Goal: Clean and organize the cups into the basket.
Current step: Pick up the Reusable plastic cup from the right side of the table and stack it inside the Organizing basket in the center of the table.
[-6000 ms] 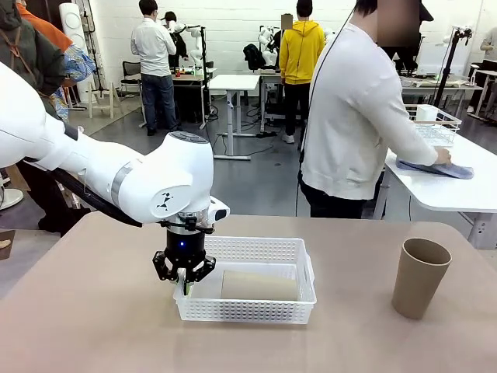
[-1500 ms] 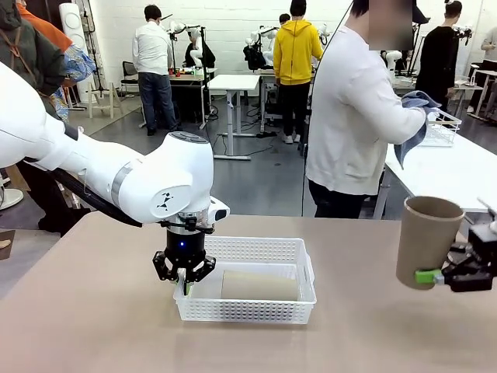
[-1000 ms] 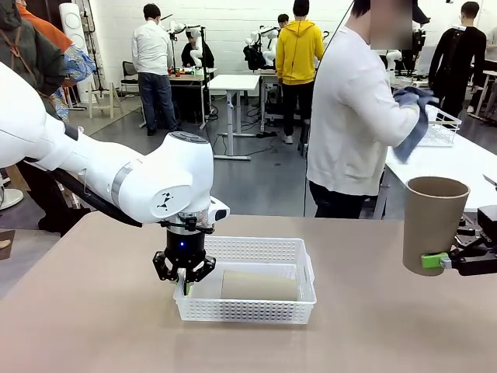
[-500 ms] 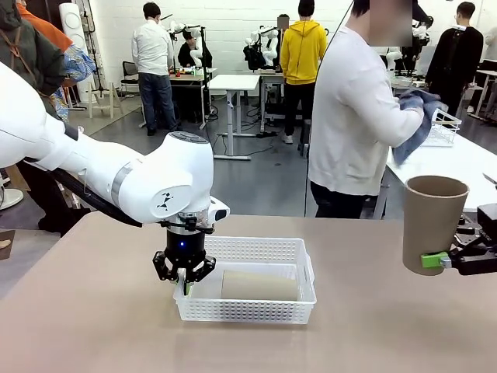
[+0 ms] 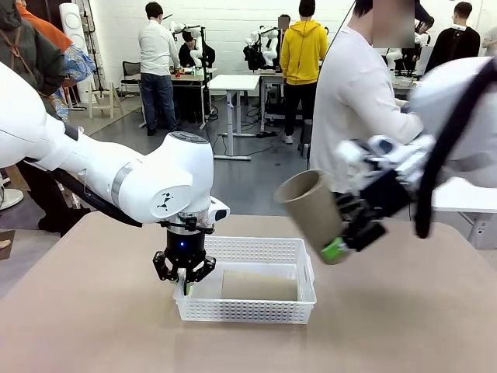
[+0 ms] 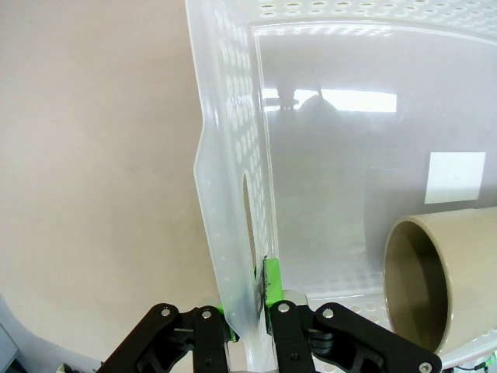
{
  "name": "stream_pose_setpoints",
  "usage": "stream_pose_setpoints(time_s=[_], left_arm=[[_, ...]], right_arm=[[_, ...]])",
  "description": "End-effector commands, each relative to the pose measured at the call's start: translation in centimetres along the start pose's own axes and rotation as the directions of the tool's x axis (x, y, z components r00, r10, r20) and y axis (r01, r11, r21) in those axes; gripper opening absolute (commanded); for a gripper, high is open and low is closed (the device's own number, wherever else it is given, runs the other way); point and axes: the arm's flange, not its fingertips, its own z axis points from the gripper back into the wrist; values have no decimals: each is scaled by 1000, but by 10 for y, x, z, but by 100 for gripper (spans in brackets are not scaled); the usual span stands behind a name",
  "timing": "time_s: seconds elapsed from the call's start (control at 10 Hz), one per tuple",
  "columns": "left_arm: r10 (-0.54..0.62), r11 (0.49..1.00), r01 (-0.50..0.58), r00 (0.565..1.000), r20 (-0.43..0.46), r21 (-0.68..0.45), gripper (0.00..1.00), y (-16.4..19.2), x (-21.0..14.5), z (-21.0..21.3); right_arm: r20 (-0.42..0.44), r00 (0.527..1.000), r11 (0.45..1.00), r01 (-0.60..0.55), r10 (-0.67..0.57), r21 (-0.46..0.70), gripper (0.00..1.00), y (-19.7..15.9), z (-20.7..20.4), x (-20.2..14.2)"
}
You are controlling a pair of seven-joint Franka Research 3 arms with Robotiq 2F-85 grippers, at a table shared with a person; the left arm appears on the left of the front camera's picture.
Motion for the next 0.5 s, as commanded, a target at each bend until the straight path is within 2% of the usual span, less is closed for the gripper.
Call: stream_pose_setpoints(time_s=[0.0,0.2,0.4], left_arm=[[21,1000,-21,1000,-2,2,0,-3,-1,-1],[21,1000,-21,1000,-2,2,0,-3,-1,-1],[21,1000,-21,1000,-2,2,0,-3,-1,-1]], right_arm=[[-196,979,994,68,-49,91,79,-59,-28,9],[-299,953,989,81,-40,126,79,-74,-63,27],[-329,944,987,81,-31,140,79,-81,-79,37]])
